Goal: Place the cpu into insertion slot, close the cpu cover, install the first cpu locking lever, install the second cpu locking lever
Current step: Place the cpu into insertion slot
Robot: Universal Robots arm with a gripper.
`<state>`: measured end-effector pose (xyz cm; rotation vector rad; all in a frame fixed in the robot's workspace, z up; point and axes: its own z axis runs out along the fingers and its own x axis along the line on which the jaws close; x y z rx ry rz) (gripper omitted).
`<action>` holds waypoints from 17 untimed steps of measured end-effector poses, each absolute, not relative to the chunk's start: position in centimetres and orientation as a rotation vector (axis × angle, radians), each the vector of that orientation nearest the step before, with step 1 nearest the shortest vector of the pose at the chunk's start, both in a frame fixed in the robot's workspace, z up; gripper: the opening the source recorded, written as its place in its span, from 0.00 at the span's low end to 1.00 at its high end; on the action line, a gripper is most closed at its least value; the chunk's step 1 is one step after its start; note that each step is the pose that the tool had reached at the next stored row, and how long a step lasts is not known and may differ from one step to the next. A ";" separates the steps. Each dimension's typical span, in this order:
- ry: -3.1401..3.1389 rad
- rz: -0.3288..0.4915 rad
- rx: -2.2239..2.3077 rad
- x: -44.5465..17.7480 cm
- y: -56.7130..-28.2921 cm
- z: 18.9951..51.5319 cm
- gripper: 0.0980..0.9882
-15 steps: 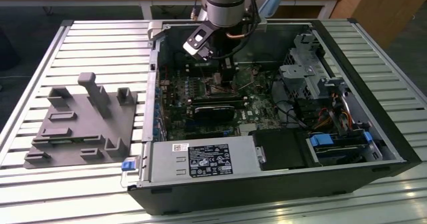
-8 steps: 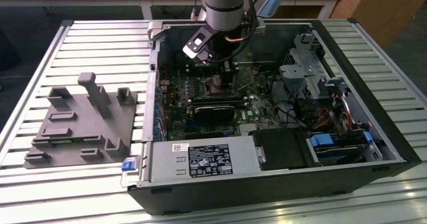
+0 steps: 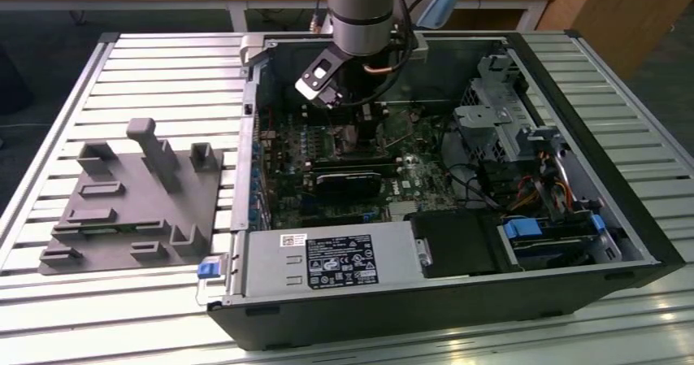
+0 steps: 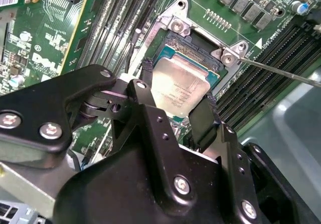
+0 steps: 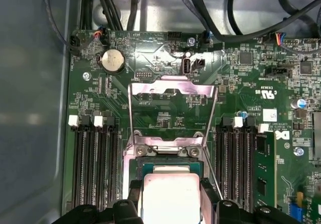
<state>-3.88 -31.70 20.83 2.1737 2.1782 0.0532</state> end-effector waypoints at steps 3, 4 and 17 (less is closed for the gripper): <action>2.178 0.053 2.174 -3.9 -31.7 20.6 0.49; 2.178 0.053 2.174 -3.9 -31.7 20.6 0.49; 2.178 0.053 2.174 -4.0 -31.7 20.0 0.49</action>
